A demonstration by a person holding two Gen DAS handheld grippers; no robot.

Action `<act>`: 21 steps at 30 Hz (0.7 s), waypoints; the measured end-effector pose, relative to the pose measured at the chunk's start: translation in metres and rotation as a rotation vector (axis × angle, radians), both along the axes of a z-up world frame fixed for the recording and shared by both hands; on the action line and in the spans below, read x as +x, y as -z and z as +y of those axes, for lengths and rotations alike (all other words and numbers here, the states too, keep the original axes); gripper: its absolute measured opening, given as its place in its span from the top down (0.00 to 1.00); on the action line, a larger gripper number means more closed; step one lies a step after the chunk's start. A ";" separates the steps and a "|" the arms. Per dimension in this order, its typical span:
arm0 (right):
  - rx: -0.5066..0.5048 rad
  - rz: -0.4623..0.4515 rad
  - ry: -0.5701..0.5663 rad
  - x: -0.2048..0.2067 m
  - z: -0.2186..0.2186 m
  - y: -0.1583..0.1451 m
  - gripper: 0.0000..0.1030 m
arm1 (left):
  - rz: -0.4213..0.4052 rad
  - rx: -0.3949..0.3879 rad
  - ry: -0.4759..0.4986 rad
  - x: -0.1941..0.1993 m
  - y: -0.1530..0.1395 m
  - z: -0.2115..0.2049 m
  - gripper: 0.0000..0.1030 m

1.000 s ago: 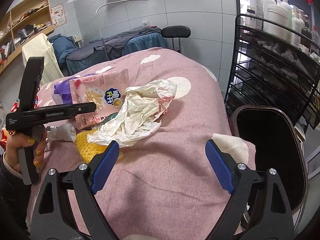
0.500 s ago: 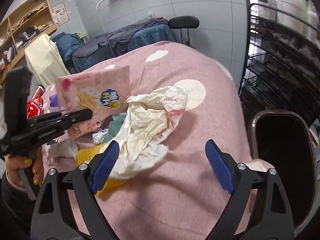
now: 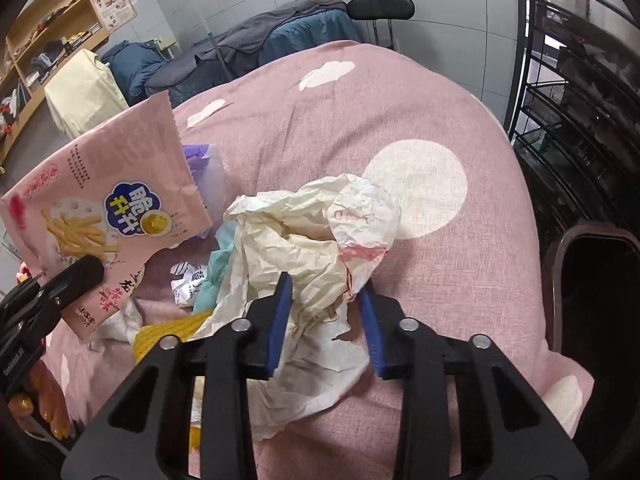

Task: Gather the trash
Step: 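Grasp the pink snack packet with the left tool while the right tool grasps the crumpled tissue, then carry the crumpled tissue to the brown bin and open the right tool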

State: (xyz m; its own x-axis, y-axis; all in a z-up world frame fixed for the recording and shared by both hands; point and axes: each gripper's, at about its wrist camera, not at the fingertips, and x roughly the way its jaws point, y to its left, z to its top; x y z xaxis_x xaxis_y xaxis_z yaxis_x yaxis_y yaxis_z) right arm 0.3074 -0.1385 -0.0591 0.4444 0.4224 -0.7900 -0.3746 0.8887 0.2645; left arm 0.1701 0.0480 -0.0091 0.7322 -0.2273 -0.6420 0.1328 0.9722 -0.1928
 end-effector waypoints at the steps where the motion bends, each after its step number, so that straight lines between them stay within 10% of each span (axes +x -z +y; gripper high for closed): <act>1: 0.007 -0.002 0.003 -0.001 -0.001 0.000 0.71 | 0.001 0.003 -0.003 -0.001 0.001 -0.001 0.95; 21: 0.100 -0.190 0.167 -0.067 -0.080 -0.055 0.83 | -0.059 -0.013 0.066 -0.024 -0.015 -0.048 0.95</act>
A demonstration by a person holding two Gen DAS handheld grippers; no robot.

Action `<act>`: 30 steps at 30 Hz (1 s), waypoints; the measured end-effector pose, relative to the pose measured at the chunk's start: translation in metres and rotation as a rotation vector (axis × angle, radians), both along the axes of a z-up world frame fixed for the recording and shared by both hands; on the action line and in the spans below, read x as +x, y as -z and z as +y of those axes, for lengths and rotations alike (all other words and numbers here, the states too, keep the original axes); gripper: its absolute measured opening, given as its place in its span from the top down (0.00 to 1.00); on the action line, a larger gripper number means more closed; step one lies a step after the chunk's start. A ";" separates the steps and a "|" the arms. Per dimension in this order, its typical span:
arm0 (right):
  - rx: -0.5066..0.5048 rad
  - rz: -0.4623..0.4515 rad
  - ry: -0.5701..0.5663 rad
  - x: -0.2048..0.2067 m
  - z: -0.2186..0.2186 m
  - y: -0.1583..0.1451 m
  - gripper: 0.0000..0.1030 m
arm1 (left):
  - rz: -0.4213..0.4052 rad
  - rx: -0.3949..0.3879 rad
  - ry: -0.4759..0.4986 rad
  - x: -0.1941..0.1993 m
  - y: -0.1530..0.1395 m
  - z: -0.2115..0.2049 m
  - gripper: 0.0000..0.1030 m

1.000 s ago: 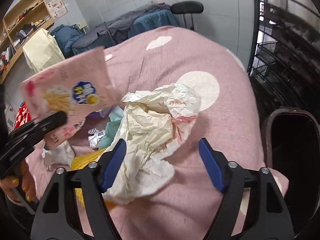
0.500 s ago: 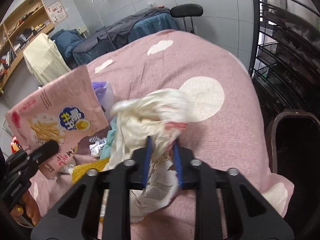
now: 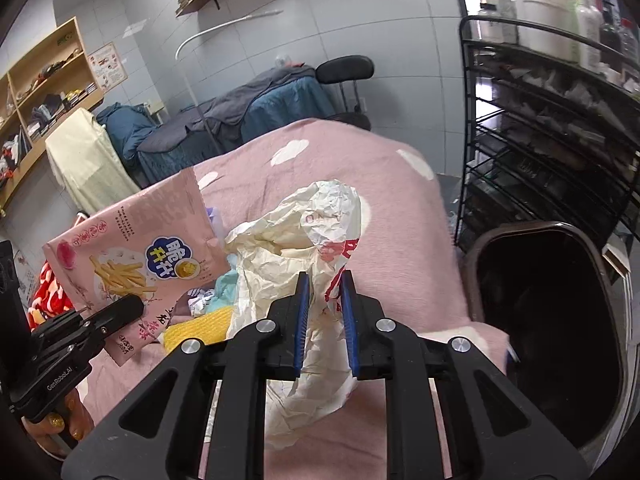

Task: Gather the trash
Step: 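Carry the crumpled tissue to the brown bin and open the right tool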

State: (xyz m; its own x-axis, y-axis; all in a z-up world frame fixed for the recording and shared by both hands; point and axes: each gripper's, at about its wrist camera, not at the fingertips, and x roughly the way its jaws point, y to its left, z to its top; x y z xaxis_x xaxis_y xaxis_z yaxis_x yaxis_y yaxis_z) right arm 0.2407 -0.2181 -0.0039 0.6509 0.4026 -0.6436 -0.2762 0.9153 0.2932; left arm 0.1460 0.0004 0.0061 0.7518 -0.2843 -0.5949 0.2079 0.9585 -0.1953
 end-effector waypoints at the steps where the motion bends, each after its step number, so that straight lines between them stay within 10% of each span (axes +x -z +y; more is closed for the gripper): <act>1: 0.005 -0.004 0.014 -0.003 -0.007 -0.002 0.83 | -0.002 0.001 0.010 0.000 0.000 -0.004 0.95; 17: -0.007 -0.012 0.277 -0.034 -0.119 -0.003 0.83 | 0.009 -0.019 0.179 0.007 0.001 -0.070 0.95; 30: -0.152 0.092 0.442 -0.012 -0.183 0.054 0.83 | 0.031 -0.017 0.265 0.012 0.002 -0.105 0.95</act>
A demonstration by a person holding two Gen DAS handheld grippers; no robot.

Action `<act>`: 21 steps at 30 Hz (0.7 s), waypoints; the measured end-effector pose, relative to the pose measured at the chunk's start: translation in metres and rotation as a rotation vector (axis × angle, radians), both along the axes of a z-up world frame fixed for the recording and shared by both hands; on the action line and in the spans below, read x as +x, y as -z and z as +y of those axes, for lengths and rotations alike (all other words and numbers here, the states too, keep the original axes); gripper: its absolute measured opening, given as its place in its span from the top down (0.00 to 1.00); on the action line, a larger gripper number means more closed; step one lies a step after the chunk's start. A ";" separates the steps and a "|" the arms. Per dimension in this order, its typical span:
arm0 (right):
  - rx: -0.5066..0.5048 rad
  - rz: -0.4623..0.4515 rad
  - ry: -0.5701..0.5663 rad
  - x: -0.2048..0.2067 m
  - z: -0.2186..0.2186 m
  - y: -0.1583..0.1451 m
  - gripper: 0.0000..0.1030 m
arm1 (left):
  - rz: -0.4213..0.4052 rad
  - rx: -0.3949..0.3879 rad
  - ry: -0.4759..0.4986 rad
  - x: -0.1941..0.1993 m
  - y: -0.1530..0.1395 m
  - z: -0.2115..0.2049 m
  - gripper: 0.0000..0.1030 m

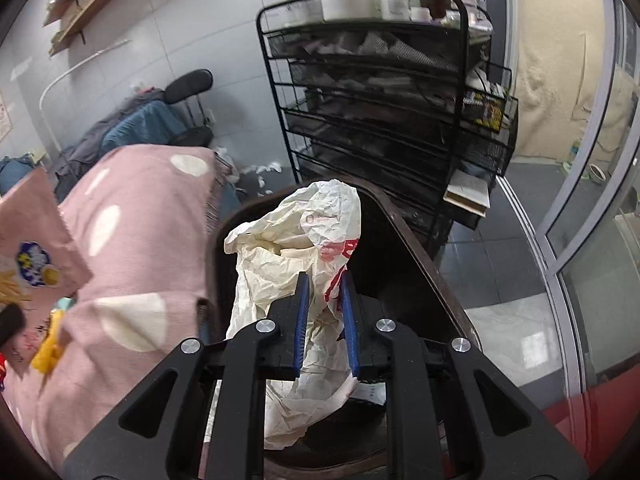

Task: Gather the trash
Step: 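Carry the crumpled tissue to the brown bin and open the right tool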

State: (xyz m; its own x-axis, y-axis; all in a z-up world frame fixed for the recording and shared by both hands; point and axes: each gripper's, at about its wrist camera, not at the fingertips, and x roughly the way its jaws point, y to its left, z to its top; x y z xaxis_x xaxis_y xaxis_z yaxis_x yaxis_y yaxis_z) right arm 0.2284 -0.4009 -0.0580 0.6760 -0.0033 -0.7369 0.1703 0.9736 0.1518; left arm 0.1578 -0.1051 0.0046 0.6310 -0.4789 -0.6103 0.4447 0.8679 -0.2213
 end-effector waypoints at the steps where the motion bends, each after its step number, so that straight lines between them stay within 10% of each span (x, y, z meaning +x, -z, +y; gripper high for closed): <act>1: -0.012 0.013 0.007 0.003 -0.003 0.006 0.83 | 0.003 0.001 0.005 0.001 0.000 -0.003 0.95; 12: -0.054 0.126 0.044 0.025 -0.010 0.055 0.76 | 0.028 0.017 0.048 0.004 0.006 -0.025 0.95; 16: -0.059 0.129 0.058 0.024 -0.009 0.062 0.36 | 0.037 0.027 0.066 0.005 0.009 -0.033 0.95; 21: -0.024 0.125 0.064 0.016 -0.010 0.062 0.34 | 0.042 0.033 0.084 0.008 0.009 -0.045 0.95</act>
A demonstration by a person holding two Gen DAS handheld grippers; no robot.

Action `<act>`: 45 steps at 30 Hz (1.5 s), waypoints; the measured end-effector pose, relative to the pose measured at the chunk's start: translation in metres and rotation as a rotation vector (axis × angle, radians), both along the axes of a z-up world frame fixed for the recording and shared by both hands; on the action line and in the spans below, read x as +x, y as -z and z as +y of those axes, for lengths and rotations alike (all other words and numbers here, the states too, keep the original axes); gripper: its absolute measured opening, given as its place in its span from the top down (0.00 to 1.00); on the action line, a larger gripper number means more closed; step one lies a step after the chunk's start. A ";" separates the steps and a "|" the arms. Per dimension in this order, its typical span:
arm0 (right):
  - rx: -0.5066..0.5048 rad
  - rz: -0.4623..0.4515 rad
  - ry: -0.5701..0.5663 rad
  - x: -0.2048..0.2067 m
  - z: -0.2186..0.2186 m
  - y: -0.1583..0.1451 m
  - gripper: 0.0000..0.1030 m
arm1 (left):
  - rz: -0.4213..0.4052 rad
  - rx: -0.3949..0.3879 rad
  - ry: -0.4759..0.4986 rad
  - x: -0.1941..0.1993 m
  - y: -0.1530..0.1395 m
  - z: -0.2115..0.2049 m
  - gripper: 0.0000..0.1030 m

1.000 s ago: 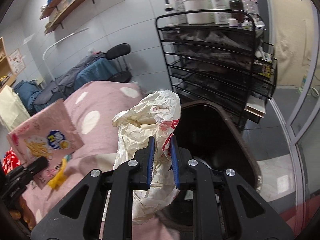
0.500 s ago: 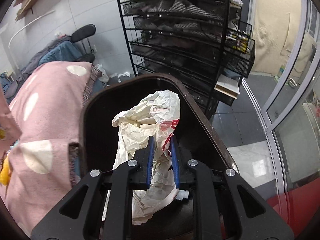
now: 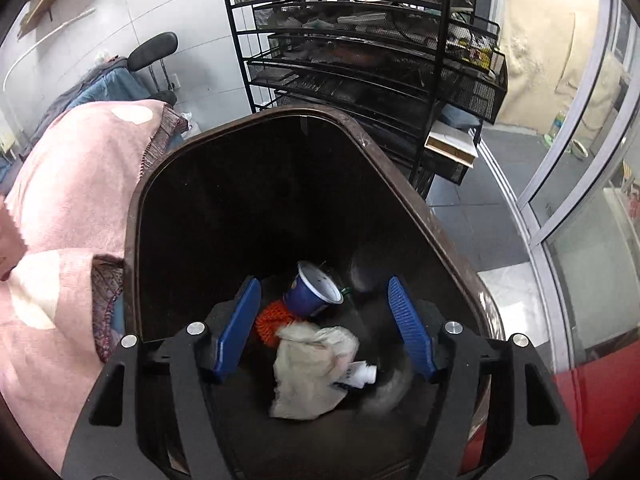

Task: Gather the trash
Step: 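Carry the crumpled tissue to the brown bin and open the right tool, then carry the pink snack packet over the bin and open the left tool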

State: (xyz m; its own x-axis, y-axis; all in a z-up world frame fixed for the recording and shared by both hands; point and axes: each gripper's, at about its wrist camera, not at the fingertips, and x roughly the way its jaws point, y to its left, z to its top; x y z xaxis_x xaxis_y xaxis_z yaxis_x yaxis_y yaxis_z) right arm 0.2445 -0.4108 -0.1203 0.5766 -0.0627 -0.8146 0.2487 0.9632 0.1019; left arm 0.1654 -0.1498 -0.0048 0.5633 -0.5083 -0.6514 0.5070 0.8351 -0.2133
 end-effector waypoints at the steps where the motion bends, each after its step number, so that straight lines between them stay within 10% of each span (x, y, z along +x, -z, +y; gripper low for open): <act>1: 0.006 -0.007 0.003 -0.003 0.000 -0.001 0.32 | 0.000 0.002 0.005 0.001 0.000 -0.003 0.95; 45: -0.027 -0.195 0.021 -0.130 0.017 -0.050 0.15 | 0.250 0.163 0.196 0.063 0.061 -0.133 0.95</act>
State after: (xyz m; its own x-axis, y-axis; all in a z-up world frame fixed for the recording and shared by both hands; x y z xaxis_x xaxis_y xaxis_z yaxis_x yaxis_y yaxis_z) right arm 0.1147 -0.3942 -0.0703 0.7218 -0.0969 -0.6853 0.2471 0.9610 0.1244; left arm 0.2282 -0.2831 -0.0659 0.2786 -0.4686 -0.8383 0.6099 0.7606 -0.2225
